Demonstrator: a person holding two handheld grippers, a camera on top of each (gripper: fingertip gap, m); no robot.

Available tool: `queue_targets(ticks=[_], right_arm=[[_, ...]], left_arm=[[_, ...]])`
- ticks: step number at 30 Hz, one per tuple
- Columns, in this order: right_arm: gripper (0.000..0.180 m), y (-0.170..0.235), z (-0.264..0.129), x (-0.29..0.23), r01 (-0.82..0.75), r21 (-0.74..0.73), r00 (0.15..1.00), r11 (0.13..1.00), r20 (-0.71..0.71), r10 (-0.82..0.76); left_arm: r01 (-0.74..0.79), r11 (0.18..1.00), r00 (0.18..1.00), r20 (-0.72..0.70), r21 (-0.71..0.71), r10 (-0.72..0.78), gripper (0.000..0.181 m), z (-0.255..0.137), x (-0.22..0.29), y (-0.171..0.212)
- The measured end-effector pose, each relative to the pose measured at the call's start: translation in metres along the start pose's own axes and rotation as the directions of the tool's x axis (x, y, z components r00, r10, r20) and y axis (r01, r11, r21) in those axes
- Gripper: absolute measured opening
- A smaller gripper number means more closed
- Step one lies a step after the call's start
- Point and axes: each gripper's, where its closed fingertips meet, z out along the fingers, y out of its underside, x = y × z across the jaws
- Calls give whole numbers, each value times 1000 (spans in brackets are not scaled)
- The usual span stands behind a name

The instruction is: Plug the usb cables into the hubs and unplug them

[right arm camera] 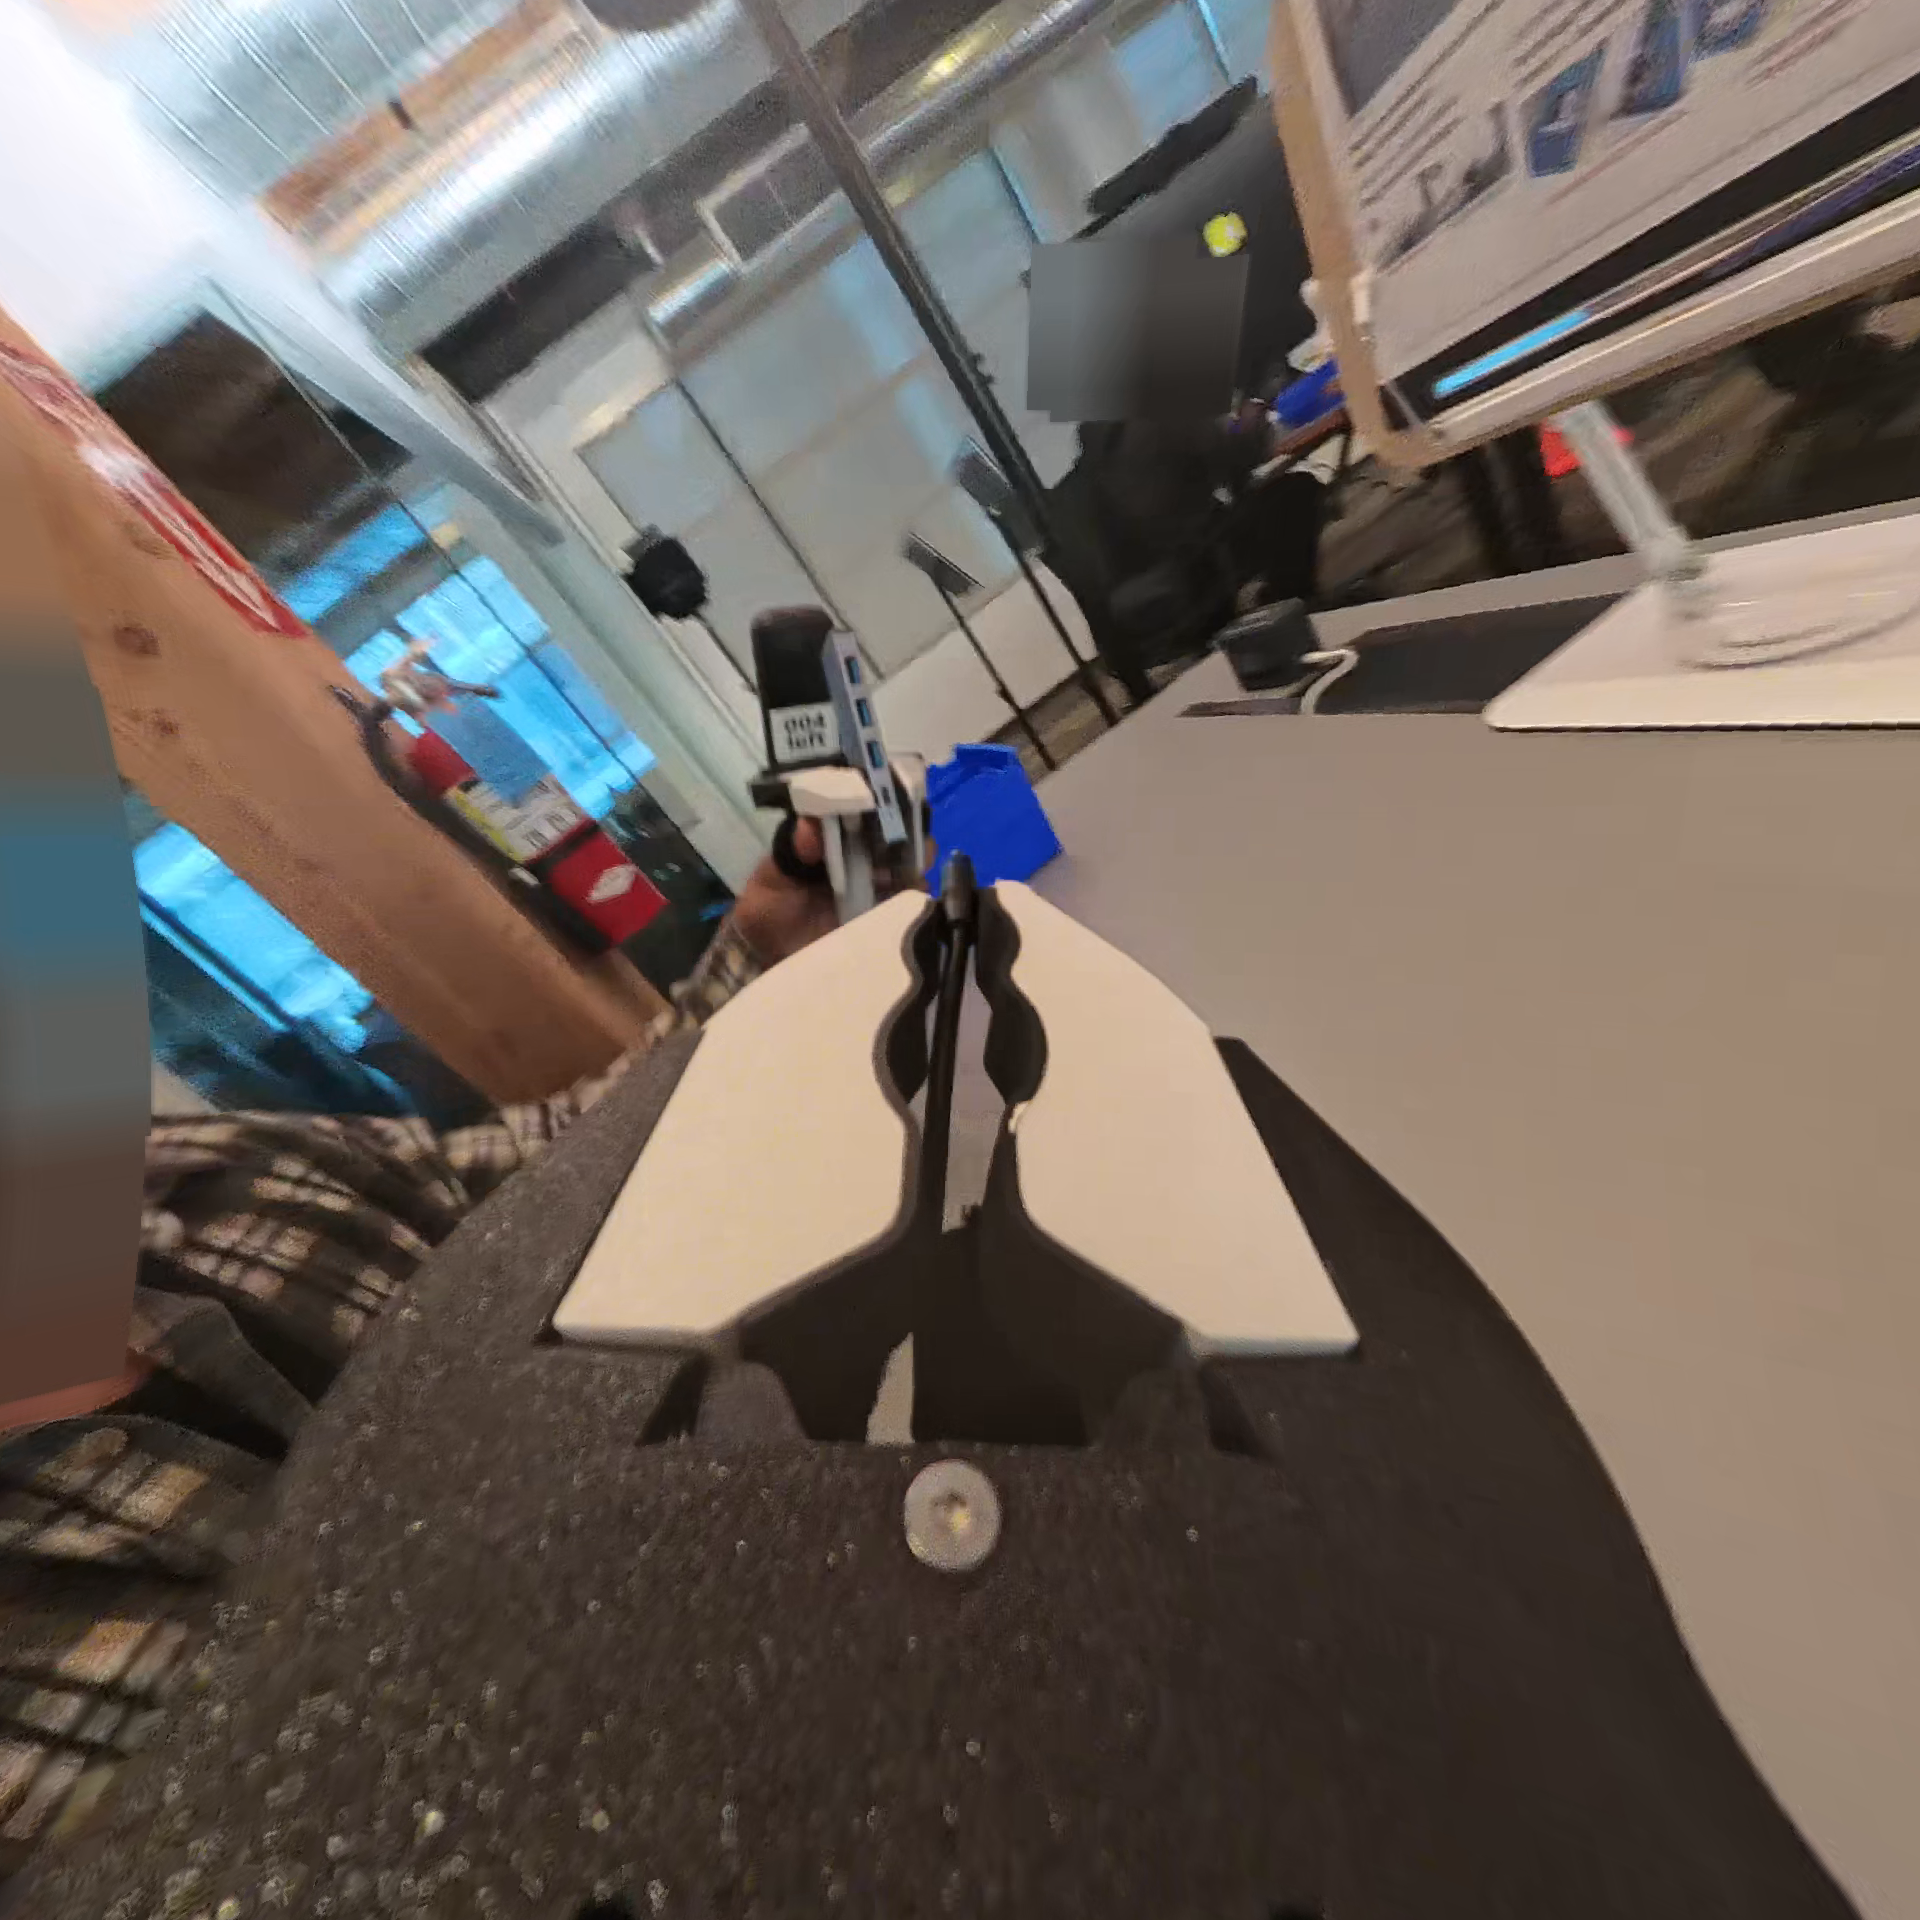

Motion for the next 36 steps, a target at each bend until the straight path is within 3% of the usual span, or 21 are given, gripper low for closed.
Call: queue_targets(ticks=[4, 9, 13, 16, 19, 25, 29, 36], right_arm=[[6, -16, -15, -25, 131, -84, 989, 988, -58, -136], [6, -87, -37, -68, 260, -125, 951, 958, -137, -276], [6, -142, -70, -78, 366, -190, 869, 911, -281, -407], [6, -159, -107, -63, 364, -292, 799, 884, -390, -458], [6, -152, -144, -39, 290, -354, 772, 889, -464, -436], [6, -146, -189, -3, 211, -313, 759, 926, -544, -357], [6, -140, -196, 2, 162, -305, 791, 938, -529, -308], [6, -97, -185, 15, 66, -417, 864, 906, -430, -261]], left_arm=[[-31, 999, 997, -78, -18, 30, 11, 0, 18, 2], [-108, 994, 975, -194, -11, 104, 11, 27, 39, 7], [-59, 997, 975, -213, 55, 70, 11, 37, 27, 12], [-1, 998, 977, -214, 70, 15, 11, 39, 15, 21], [-21, 998, 984, -175, 60, 32, 11, 37, 8, 27], [-34, 998, 981, -192, 54, 44, 11, 39, 12, 29], [-41, 998, 981, -187, 50, 49, 11, 40, 12, 31], [-31, 998, 980, -194, 54, 41, 11, 42, 13, 31]])
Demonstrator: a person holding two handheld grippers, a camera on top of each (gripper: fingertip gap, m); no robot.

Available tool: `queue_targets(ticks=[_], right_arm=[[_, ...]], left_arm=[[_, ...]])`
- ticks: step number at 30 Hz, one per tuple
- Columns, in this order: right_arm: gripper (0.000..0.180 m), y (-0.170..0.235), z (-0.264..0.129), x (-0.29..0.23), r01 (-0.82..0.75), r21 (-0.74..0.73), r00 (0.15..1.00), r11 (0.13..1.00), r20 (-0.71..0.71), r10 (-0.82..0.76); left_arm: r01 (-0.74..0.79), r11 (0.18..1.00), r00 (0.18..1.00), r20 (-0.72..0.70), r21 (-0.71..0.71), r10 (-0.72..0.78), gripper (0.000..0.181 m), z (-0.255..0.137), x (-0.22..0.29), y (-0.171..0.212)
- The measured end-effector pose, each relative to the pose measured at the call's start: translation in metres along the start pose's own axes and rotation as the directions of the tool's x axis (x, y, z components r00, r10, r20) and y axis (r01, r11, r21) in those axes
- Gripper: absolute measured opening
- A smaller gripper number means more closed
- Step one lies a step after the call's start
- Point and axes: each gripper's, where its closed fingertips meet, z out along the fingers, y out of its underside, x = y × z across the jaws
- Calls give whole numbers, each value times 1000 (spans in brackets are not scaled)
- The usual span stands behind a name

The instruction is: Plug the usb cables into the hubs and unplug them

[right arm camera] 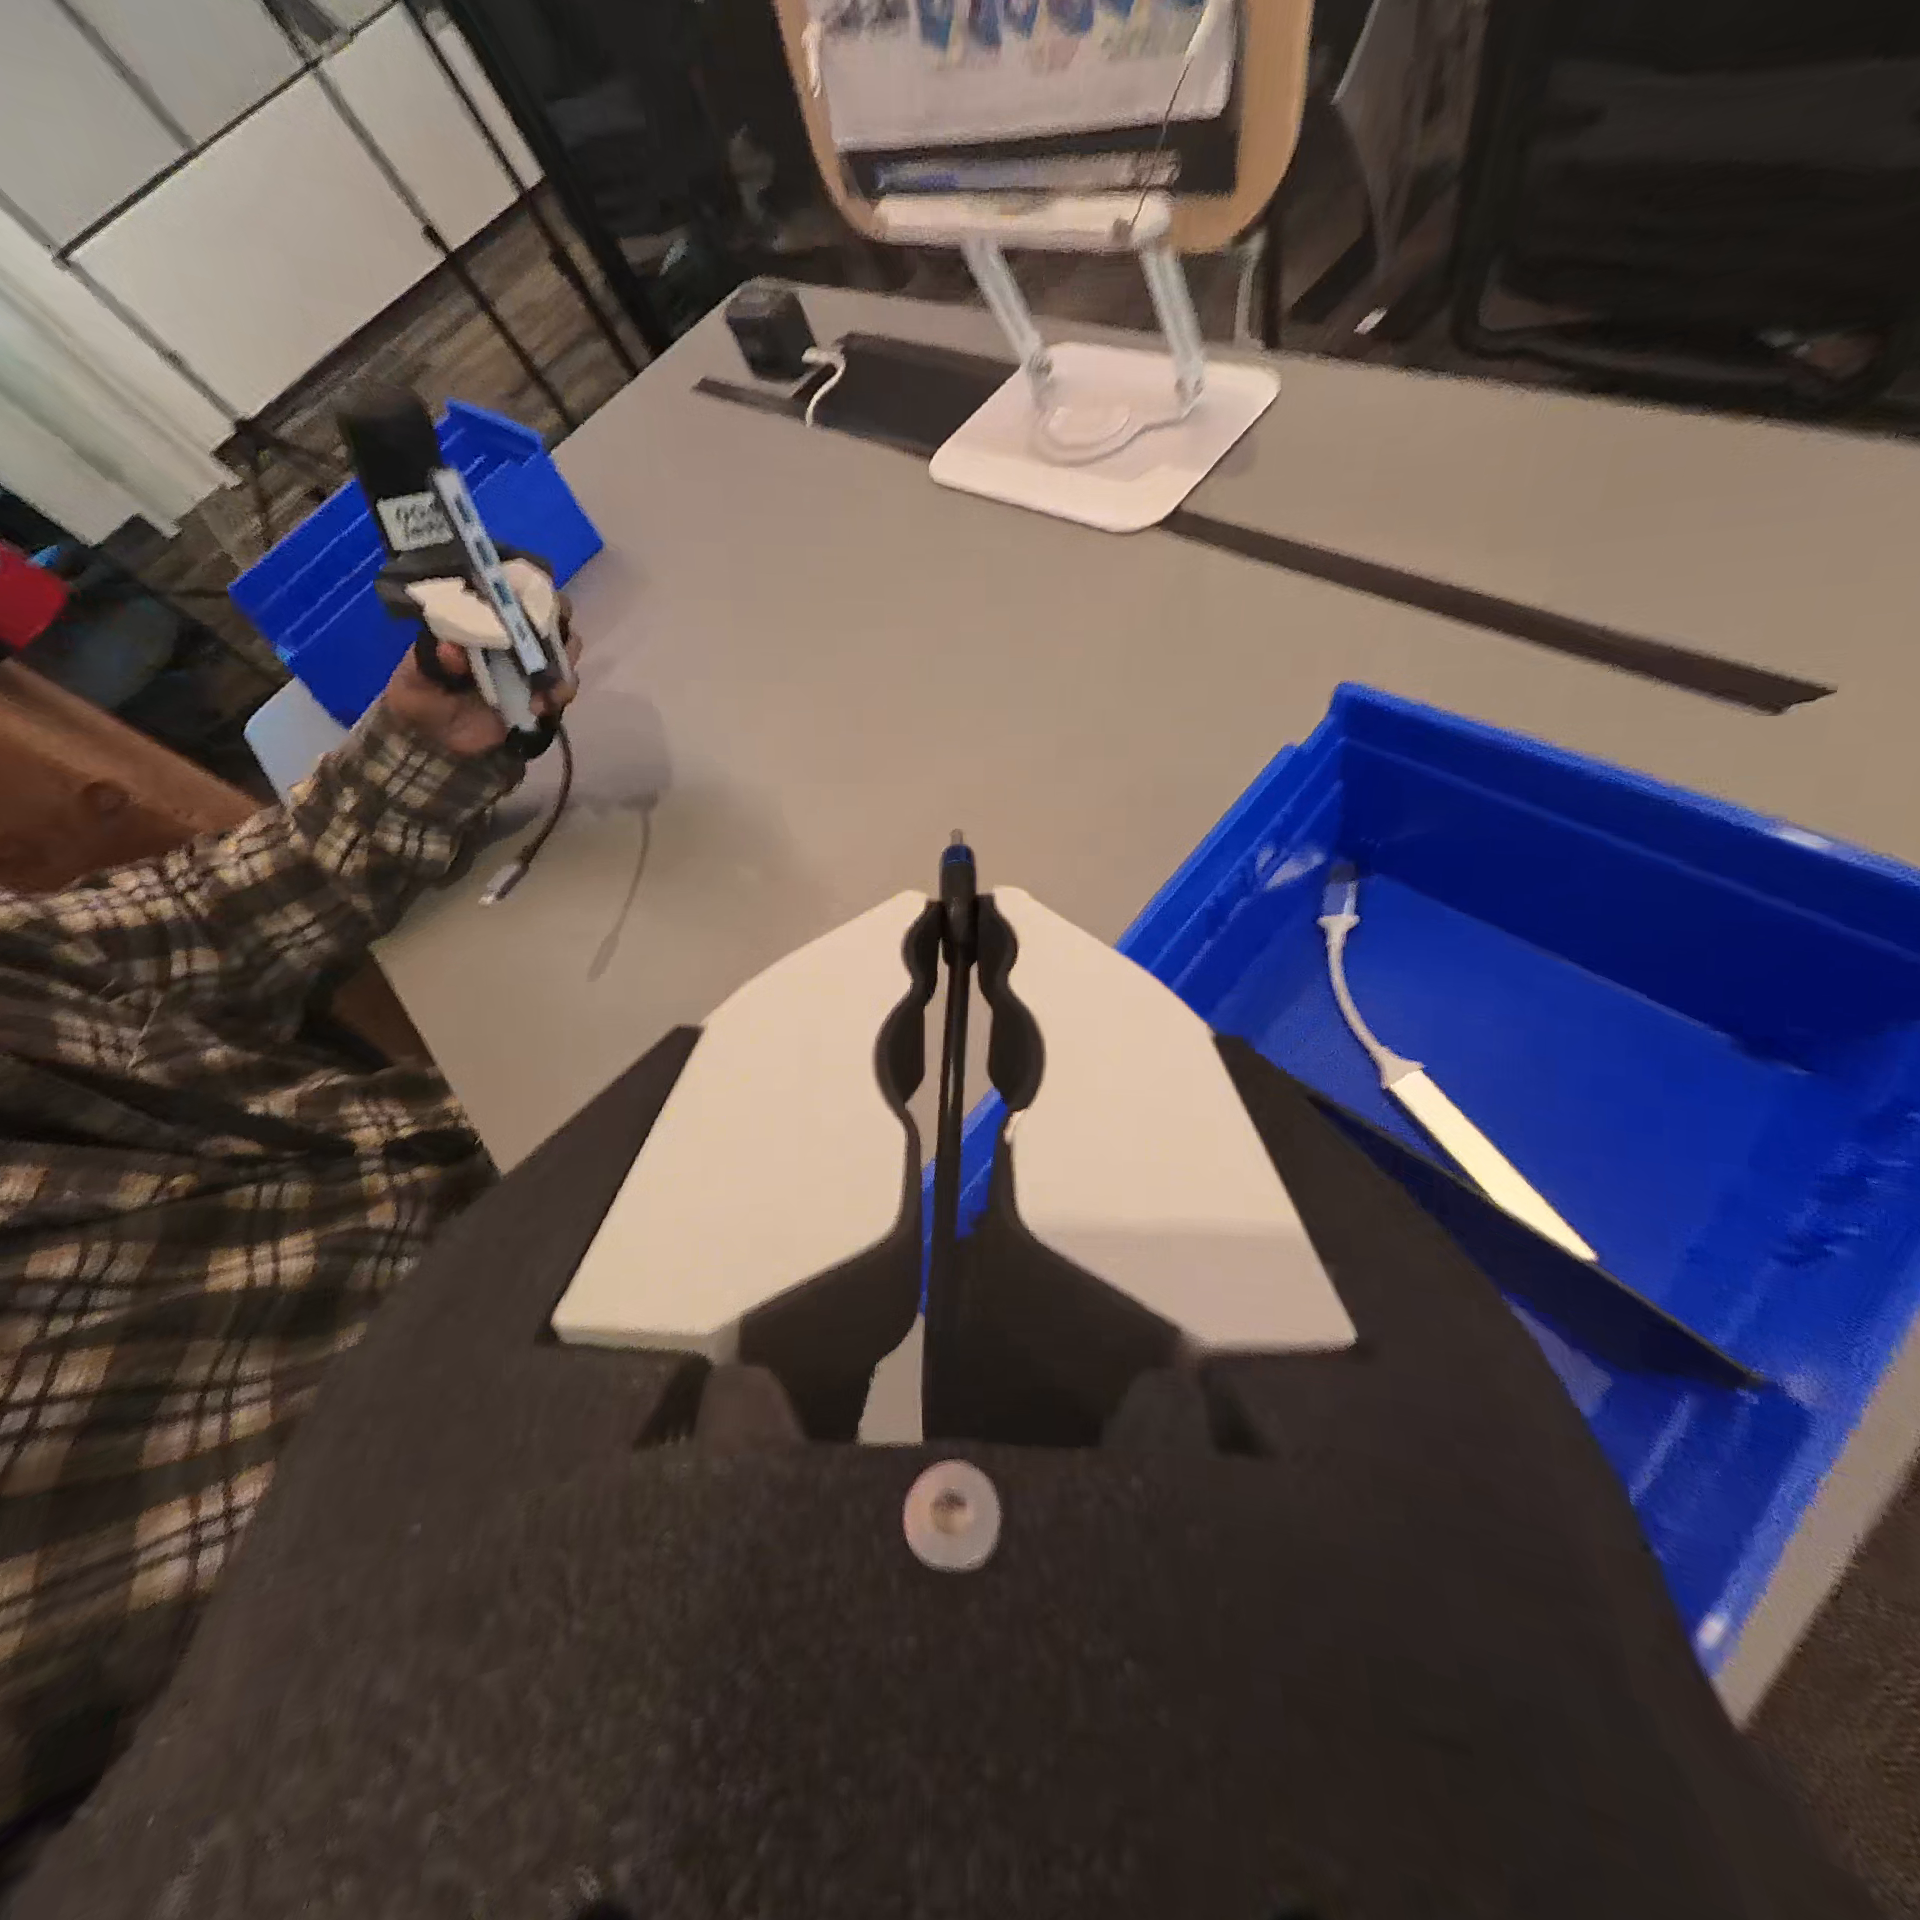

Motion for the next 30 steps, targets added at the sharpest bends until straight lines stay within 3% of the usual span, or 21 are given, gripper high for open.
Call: queue_targets(ticks=[2, 5, 8, 12, 15, 19, 23, 27, 30], right_arm=[[6, 23, 16, 7, -4, -78, 1000, 997, 28, 6], [6, 69, 38, 40, 23, -223, 998, 975, -57, -37], [11, 91, 49, 65, 16, -275, 992, 961, -116, -50], [46, 63, 34, 89, 87, -209, 944, 974, -294, -147], [47, 10, 29, 64, 223, -96, 899, 970, -365, -243], [42, -47, 100, -60, 365, 141, 930, 920, -100, -353], [51, -44, 209, -175, 380, 203, 879, 903, 224, -420], [54, -27, 287, -226, 354, 159, 841, 922, 376, -388], [48, -18, 311, -240, 349, 111, 823, 931, 440, -361]], left_arm=[[-4, 1000, 1000, 0, 3, 4, 11, 1, 1, -1], [-9, 1000, 1000, -2, 3, 9, 11, 1, 2, -1], [-7, 1000, 1000, 0, 1, 7, 11, 1, 1, 0], [-6, 1000, 1000, 3, -4, 6, 11, 0, 0, 1], [-7, 1000, 1000, 5, -9, 7, 11, 1, 0, 2], [-14, 1000, 1000, -3, -25, 14, 11, 9, 3, 6], [-26, 998, 1000, -12, -62, 26, 11, 19, 8, 16], [-50, 995, 999, -12, -90, 49, 11, 24, 11, 22], [-63, 992, 998, -9, -108, 62, 11, 26, 13, 25]])
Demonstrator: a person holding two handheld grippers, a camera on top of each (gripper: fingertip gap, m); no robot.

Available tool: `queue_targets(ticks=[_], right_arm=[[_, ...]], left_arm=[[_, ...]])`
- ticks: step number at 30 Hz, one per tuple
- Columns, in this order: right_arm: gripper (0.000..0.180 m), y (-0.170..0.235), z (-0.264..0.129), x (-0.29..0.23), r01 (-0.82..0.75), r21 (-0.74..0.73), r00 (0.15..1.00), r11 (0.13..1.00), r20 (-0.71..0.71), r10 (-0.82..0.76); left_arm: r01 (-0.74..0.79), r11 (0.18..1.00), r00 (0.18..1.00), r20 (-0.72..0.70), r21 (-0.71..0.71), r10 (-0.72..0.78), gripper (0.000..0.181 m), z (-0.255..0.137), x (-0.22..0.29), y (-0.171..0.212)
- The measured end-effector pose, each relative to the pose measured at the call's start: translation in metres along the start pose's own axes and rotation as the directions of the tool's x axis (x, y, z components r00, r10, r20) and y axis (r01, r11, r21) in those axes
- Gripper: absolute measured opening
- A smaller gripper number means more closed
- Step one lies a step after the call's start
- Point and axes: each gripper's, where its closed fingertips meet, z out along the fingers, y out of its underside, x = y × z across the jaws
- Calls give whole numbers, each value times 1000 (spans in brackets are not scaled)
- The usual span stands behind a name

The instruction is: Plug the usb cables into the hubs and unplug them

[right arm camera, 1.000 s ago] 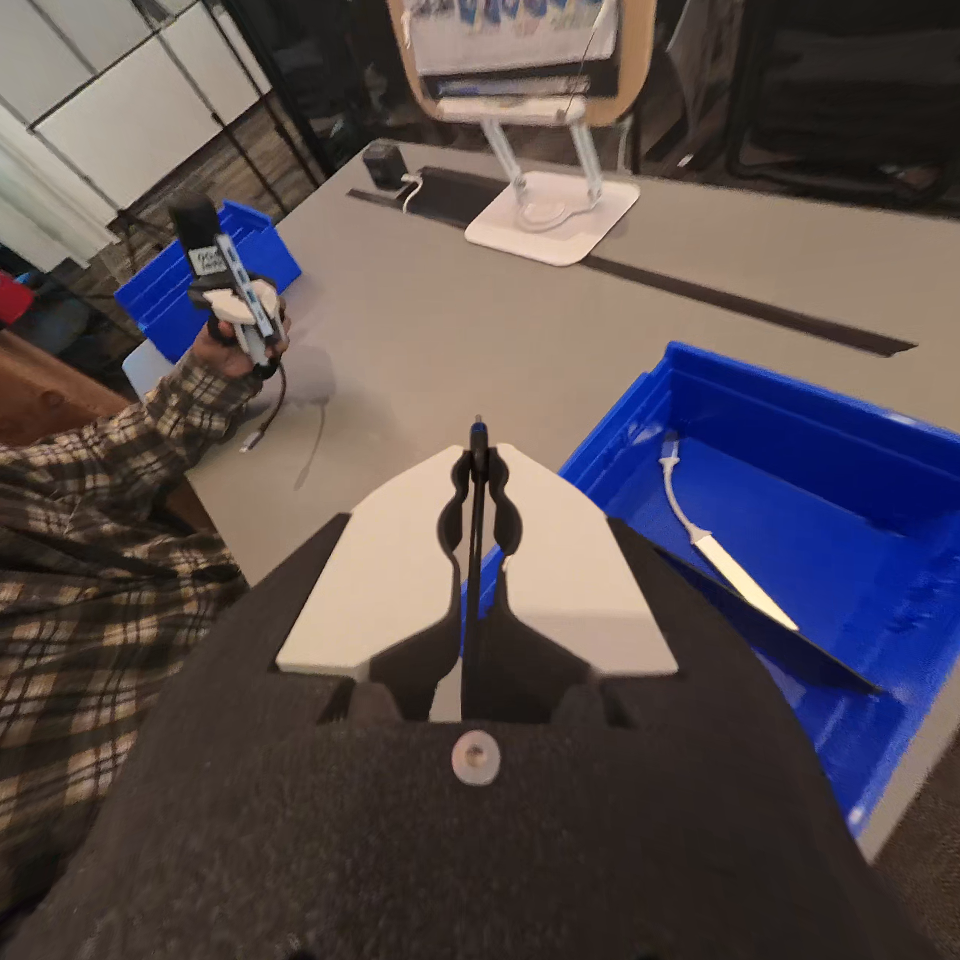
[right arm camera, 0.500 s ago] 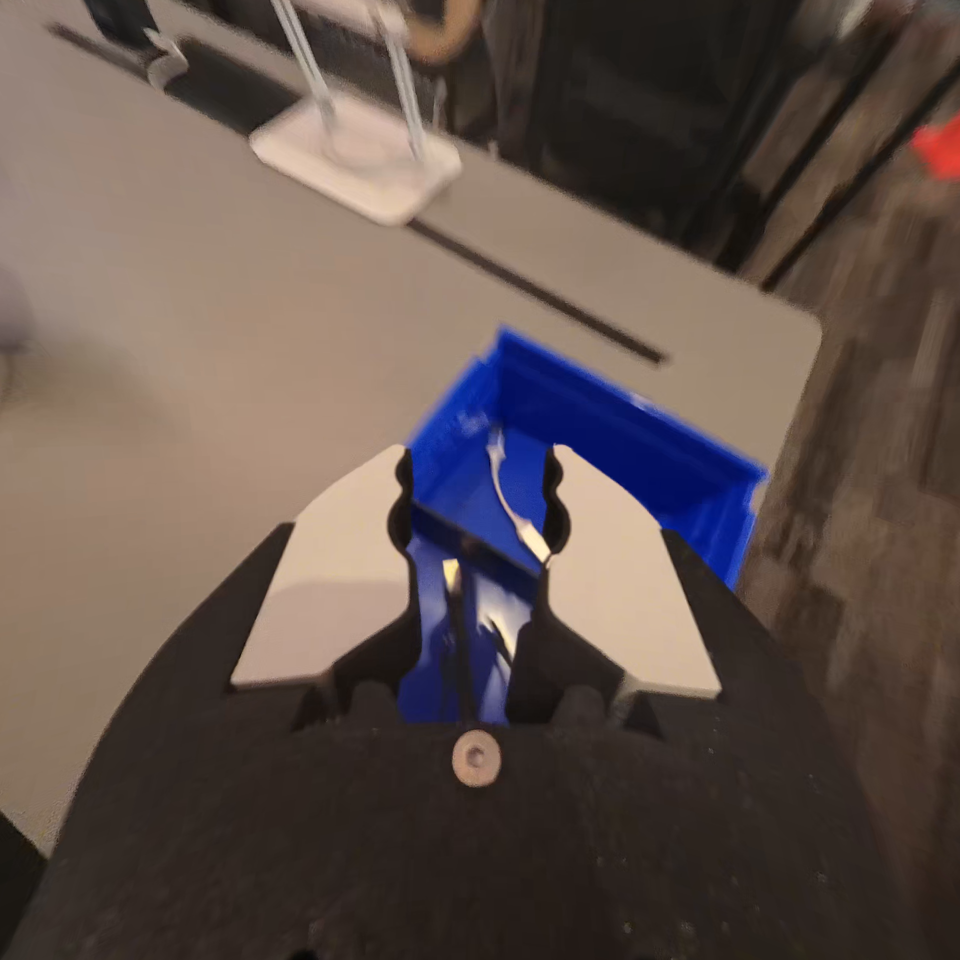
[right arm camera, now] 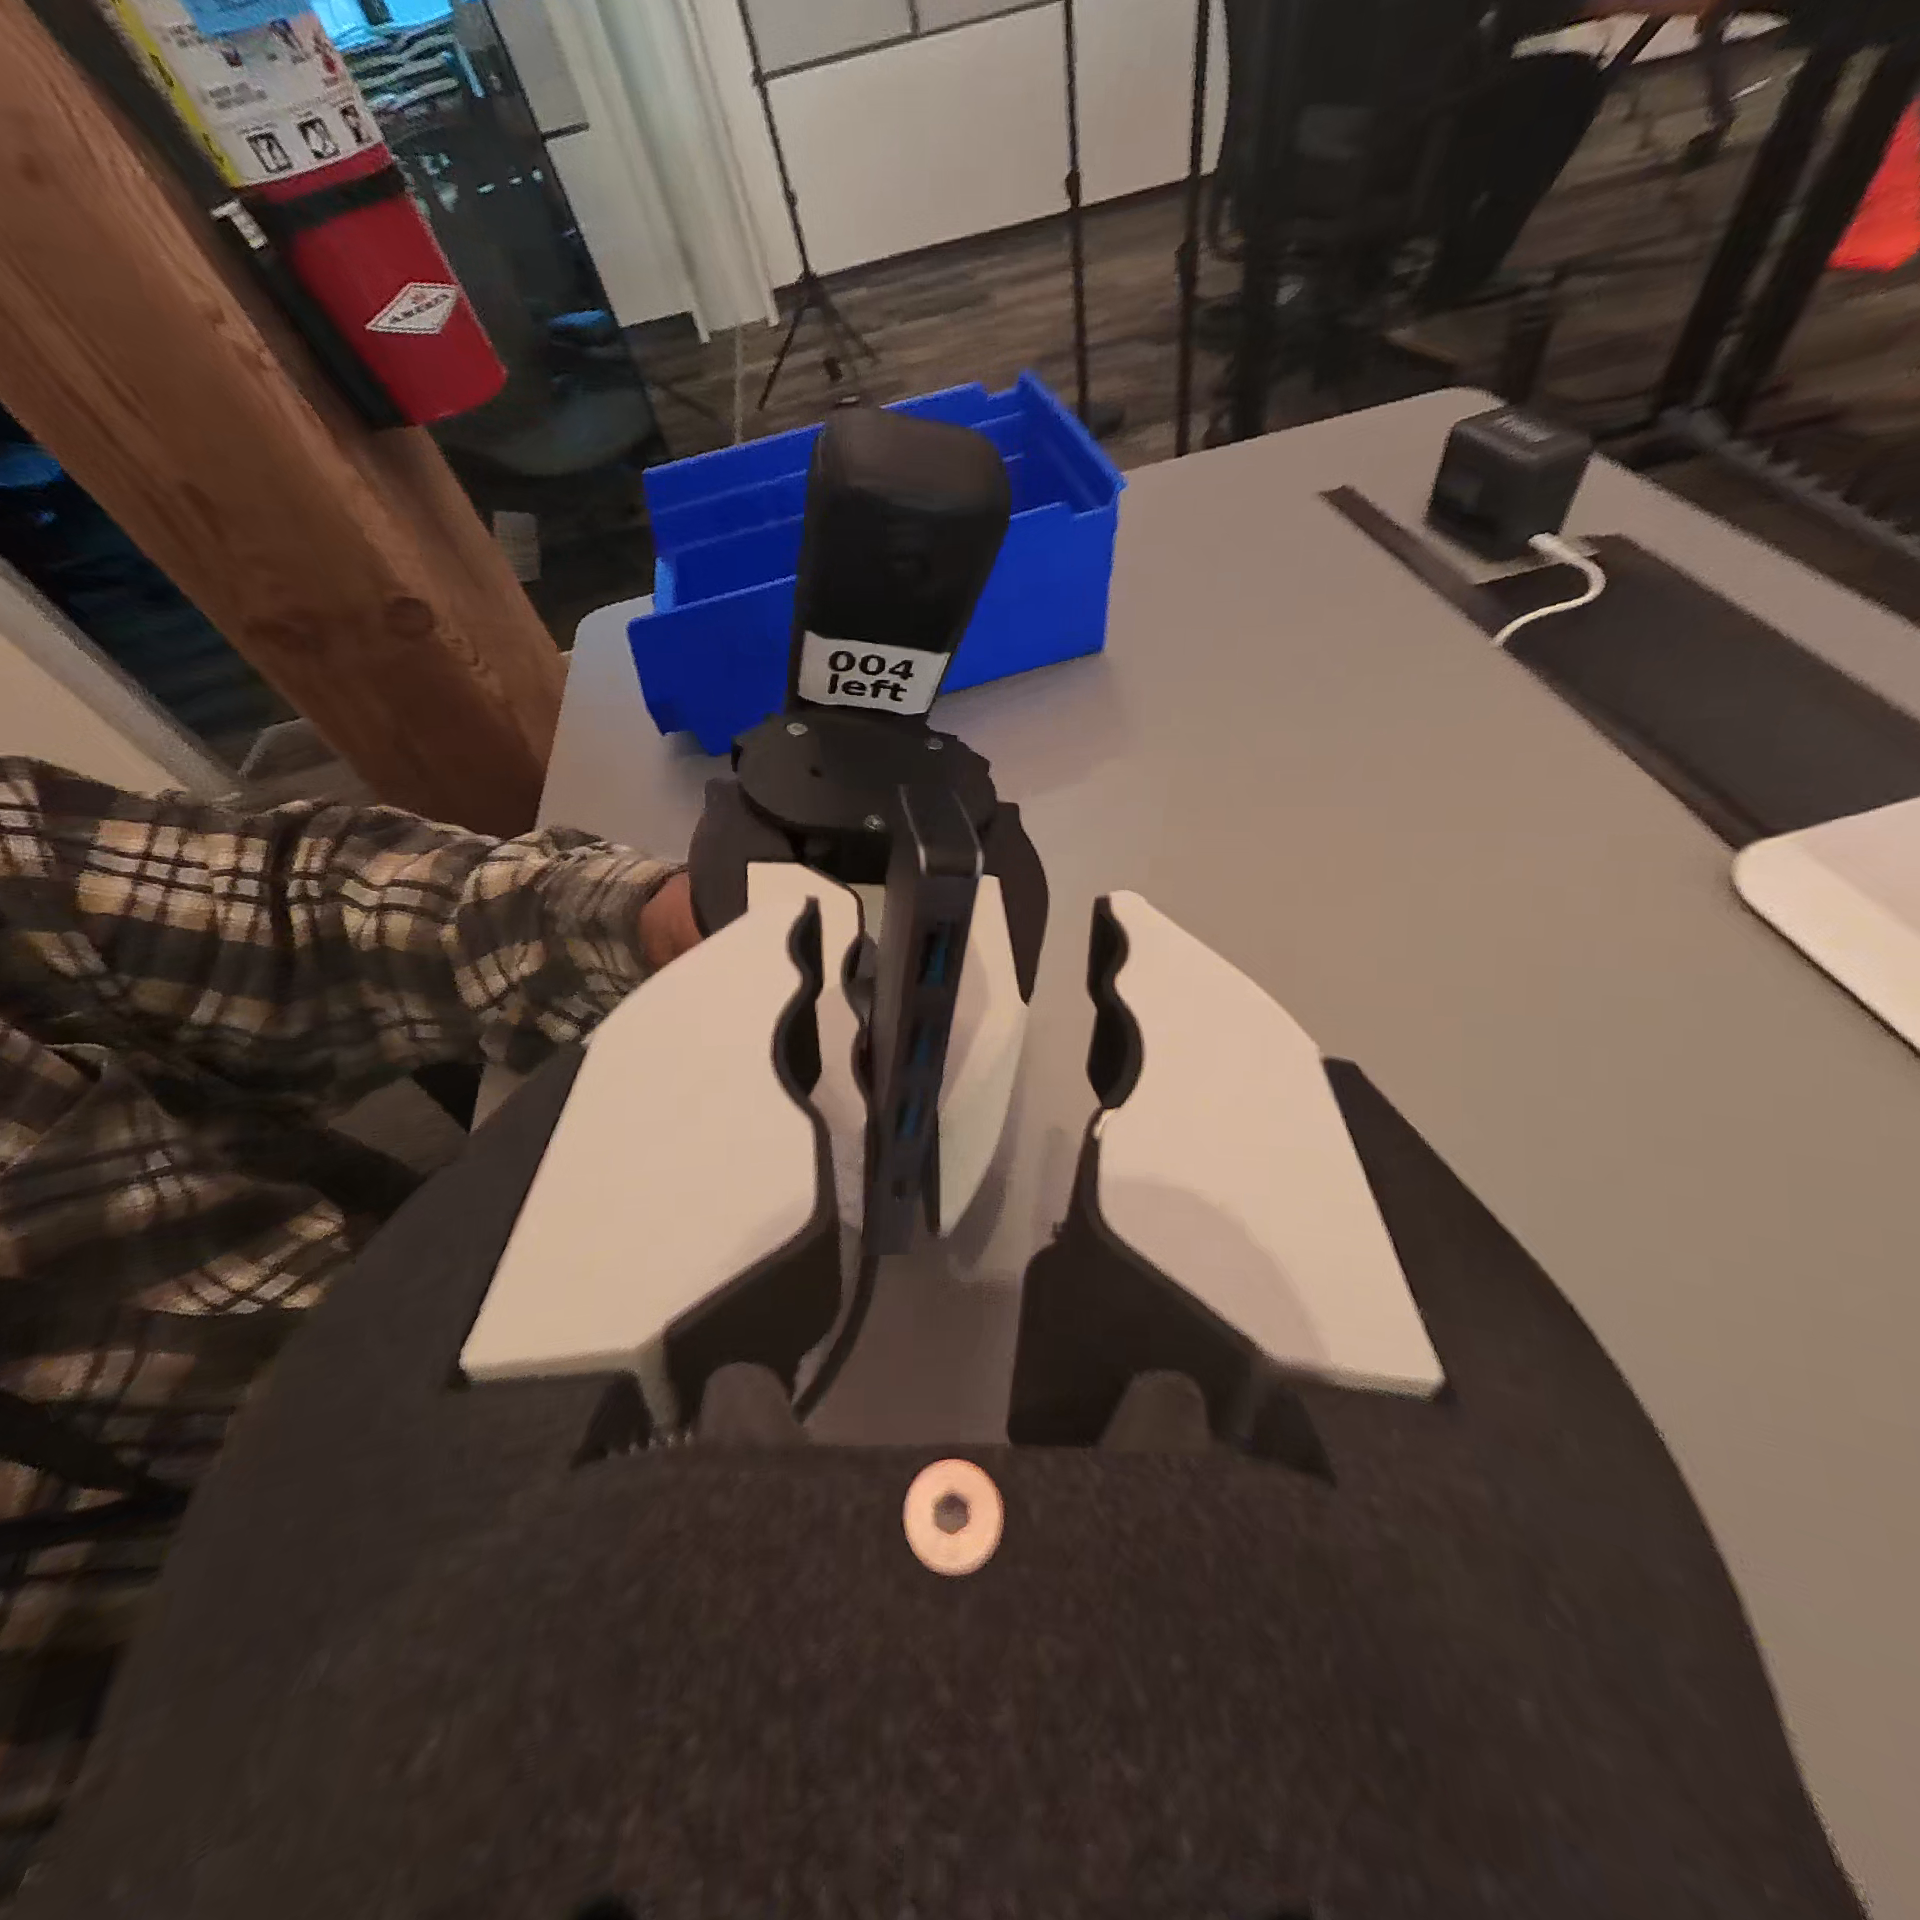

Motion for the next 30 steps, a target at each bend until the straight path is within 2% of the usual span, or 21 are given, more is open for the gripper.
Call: queue_targets(ticks=[4, 6, 7, 8, 10, 13, 15, 18, 20, 22, 25, 28, 30], right_arm=[[13, 0, 9, -11, -19, -34, 995, 999, 94, 22], [11, -3, 5, -17, -49, -41, 991, 998, 125, 54], [10, -6, 0, -16, -51, -31, 992, 998, 116, 54], [11, -10, -8, -16, -58, -19, 992, 998, 111, 59], [11, -25, -34, -11, -88, 37, 992, 995, 89, 84], [11, -54, -103, 20, -108, 175, 990, 979, -75, 123], [11, -71, -170, 56, -97, 304, 949, 948, -258, 180], [11, -78, -292, 112, -2, 486, 779, 874, -547, 307], [11, -66, -367, 138, 84, 559, 624, 825, -675, 394], [11, -41, -426, 156, 149, 608, 466, 780, -739, 487], [11, 7, -470, 177, 165, 696, 335, 699, -706, 624], [11, 53, -486, 194, 167, 768, 242, 618, -640, 729], [11, 79, -492, 203, 176, 781, 176, 599, -624, 762]], left_arm=[[-21, 1000, 1000, -16, 1, 21, 11, 2, 5, -1], [-64, 998, 998, -21, 16, 64, 14, 3, 10, -5], [-84, 996, 996, -4, 34, 85, 31, 4, 10, -9], [-106, 993, 994, 28, 52, 105, 57, 4, 7, -12], [-144, 986, 987, 87, 80, 137, 90, 4, 2, -17], [-132, 985, 987, 104, 110, 121, 106, 3, -2, -20], [-122, 984, 987, 117, 131, 107, 107, 1, -5, -21], [-110, 981, 987, 133, 158, 89, 101, -3, -11, -23], [-101, 980, 988, 137, 172, 78, 97, -6, -13, -24], [-89, 982, 989, 133, 167, 67, 92, -6, -16, -22], [-71, 985, 991, 125, 157, 51, 90, -4, -18, -19], [-58, 989, 992, 115, 137, 43, 87, -2, -18, -15], [-58, 989, 993, 113, 134, 43, 87, -2, -18, -14]])
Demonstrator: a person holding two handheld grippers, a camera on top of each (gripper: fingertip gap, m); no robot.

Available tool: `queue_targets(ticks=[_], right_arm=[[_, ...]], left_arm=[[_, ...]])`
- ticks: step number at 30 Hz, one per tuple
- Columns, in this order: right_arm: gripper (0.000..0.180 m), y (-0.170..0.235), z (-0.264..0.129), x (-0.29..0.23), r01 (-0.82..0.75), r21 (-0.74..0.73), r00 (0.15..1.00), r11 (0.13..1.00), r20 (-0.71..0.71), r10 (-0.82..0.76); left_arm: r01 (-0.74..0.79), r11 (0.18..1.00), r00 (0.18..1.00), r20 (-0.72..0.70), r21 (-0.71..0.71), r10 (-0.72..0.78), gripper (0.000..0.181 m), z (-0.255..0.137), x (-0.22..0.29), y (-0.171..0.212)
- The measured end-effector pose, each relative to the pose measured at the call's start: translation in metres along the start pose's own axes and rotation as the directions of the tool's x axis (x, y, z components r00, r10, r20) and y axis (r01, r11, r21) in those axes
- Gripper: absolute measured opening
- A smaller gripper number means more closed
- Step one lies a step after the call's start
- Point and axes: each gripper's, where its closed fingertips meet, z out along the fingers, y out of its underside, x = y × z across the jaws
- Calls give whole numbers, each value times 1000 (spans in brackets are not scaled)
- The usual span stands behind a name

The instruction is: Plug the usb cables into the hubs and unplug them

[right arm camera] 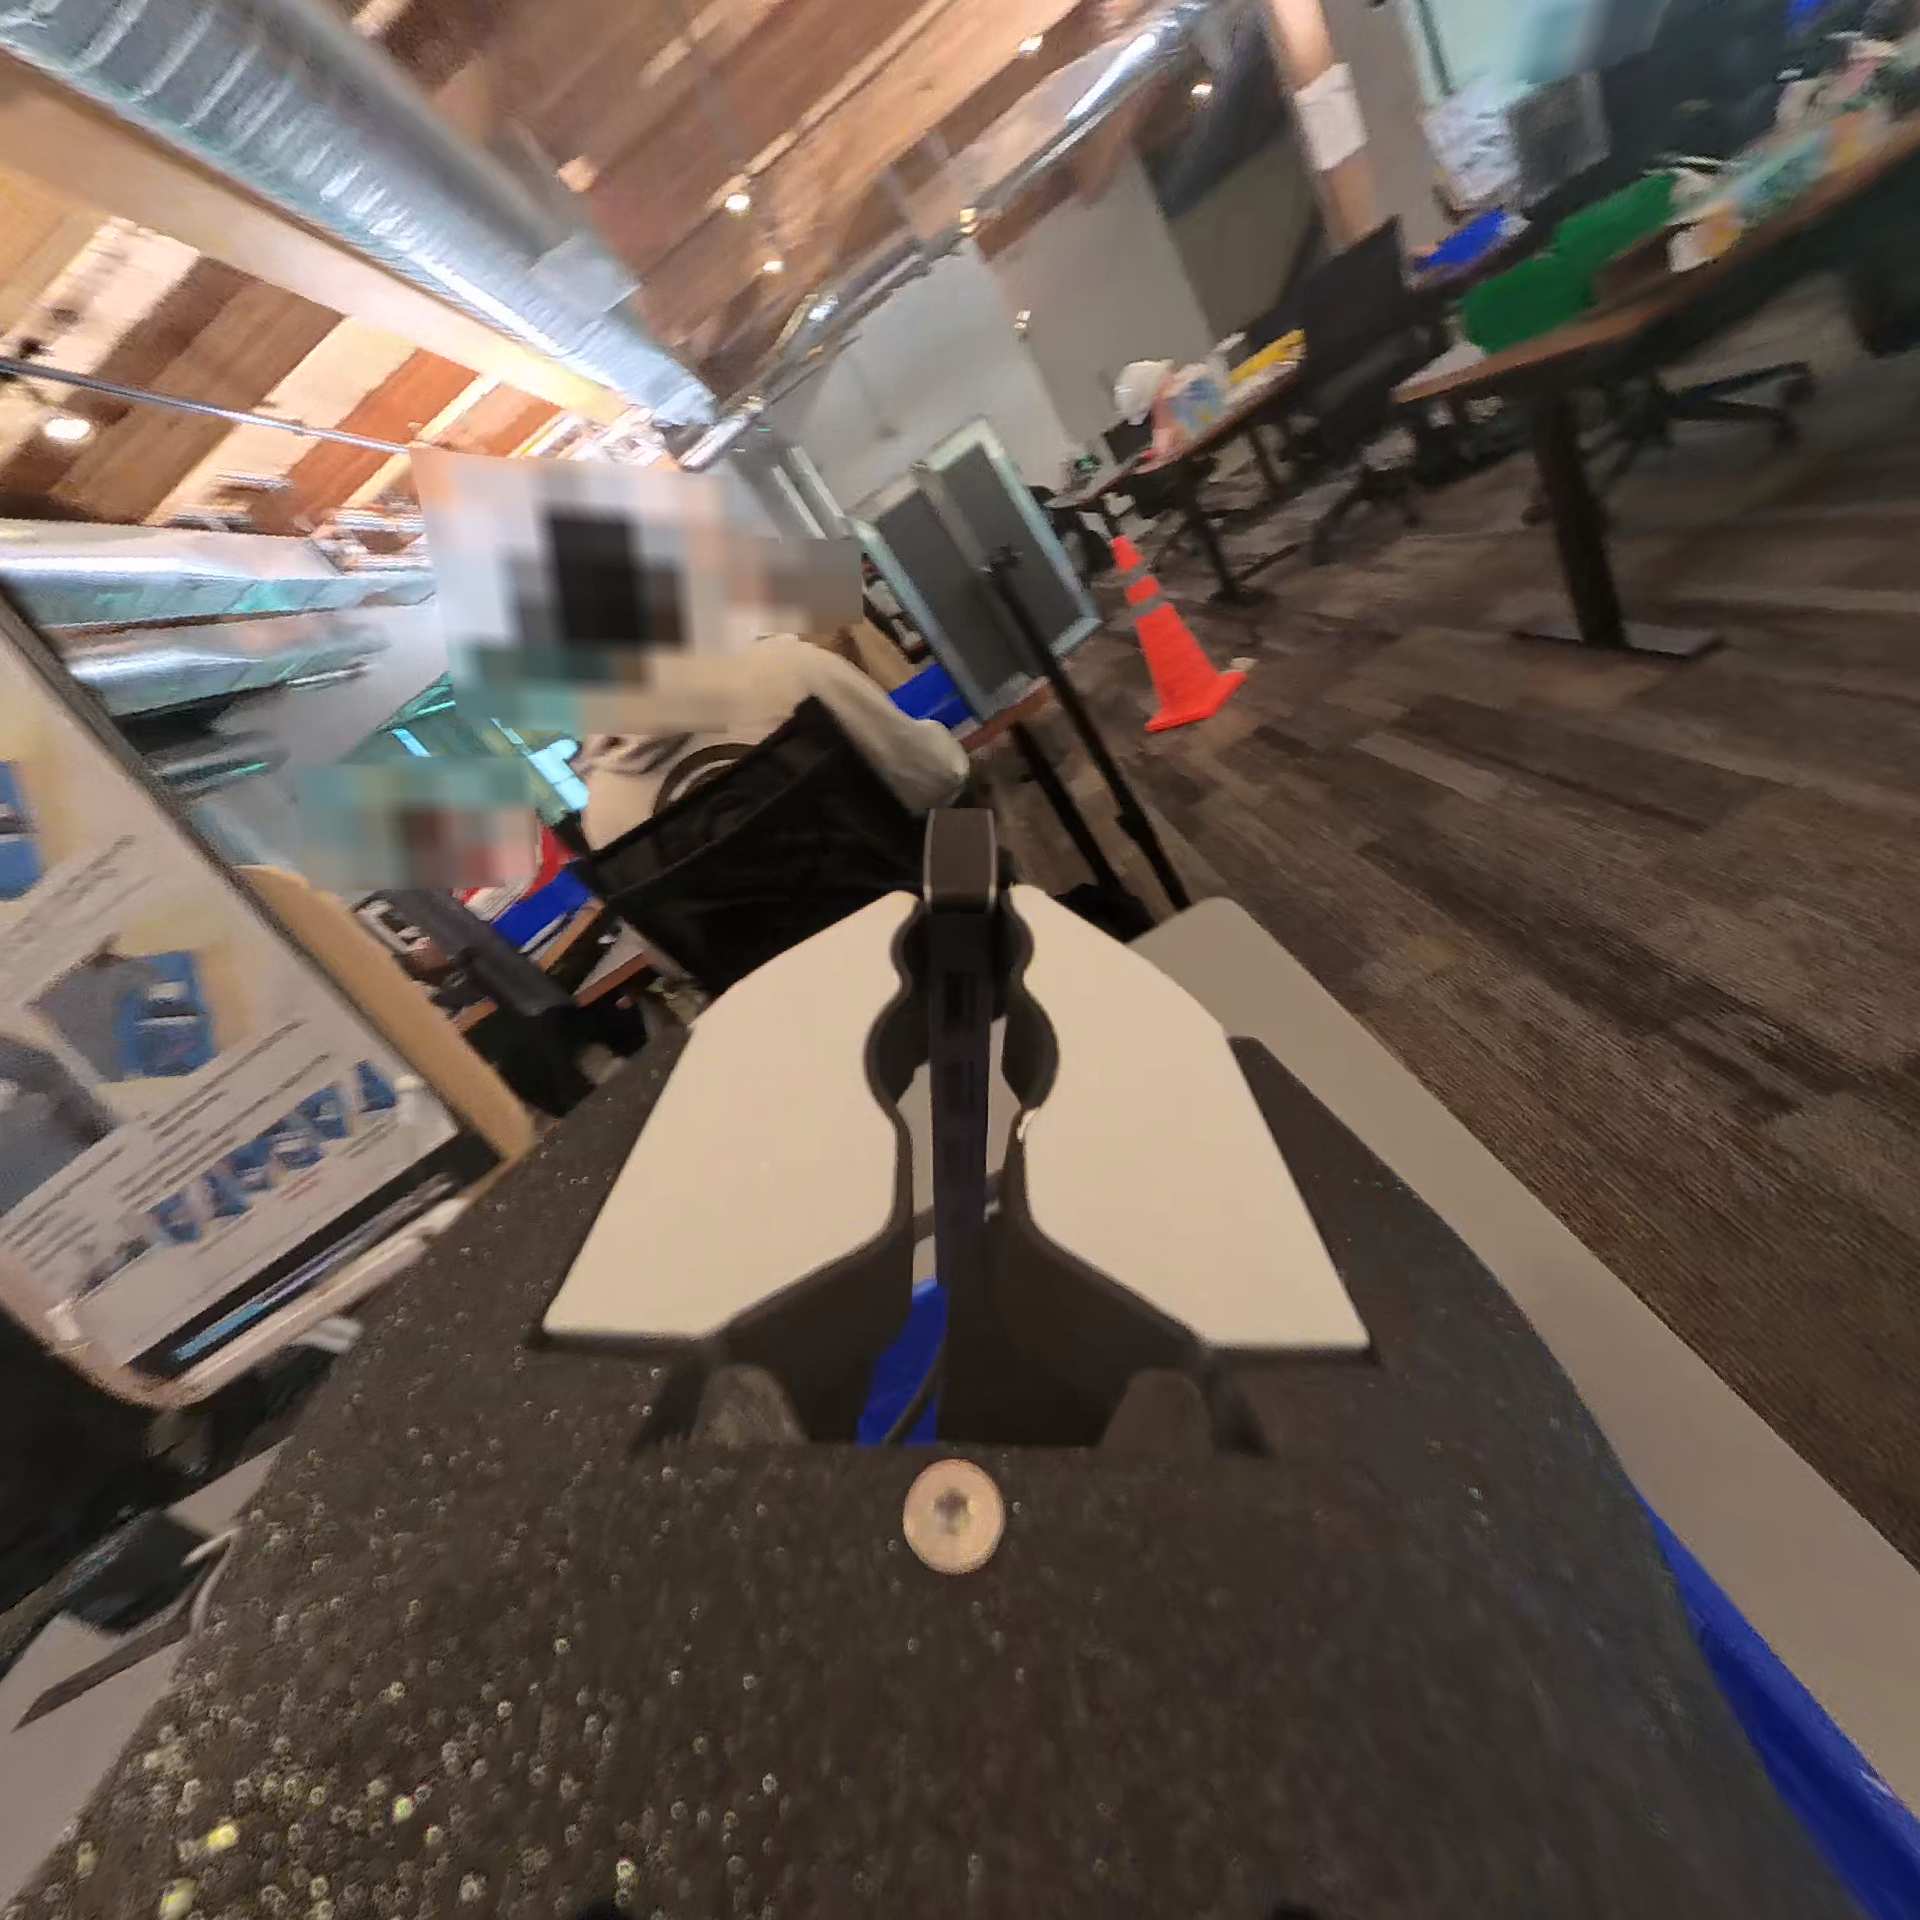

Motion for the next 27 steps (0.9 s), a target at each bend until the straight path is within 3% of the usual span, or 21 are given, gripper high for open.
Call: queue_targets(ticks=[6, 14, 18, 21, 24, 27], right_arm=[[12, 41, 4, 39, 122, -142, 979, 982, -148, -143], [34, 45, 3, 28, 327, -290, 924, 899, -101, -368], [52, 27, 1, -16, 478, -311, 868, 822, 26, -495], [65, 17, -7, -71, 646, -276, 762, 712, 170, -625], [66, 24, -26, -134, 753, -220, 655, 621, 341, -674], [67, 49, -52, -189, 793, -161, 580, 587, 494, -648]], left_arm=[[1, 1000, 1000, -9, -9, -1, 83, -2, 1, -1], [-7, 1000, 1000, -3, -9, 7, 83, -3, 2, -3], [-20, 1000, 1000, 10, -7, 20, 83, -5, 0, -4], [-27, 1000, 999, 23, 1, 27, 84, -6, -2, -5], [-41, 999, 999, 33, 10, 41, 84, -8, -3, -7], [-62, 998, 997, 54, 17, 61, 84, -9, -5, -9]])
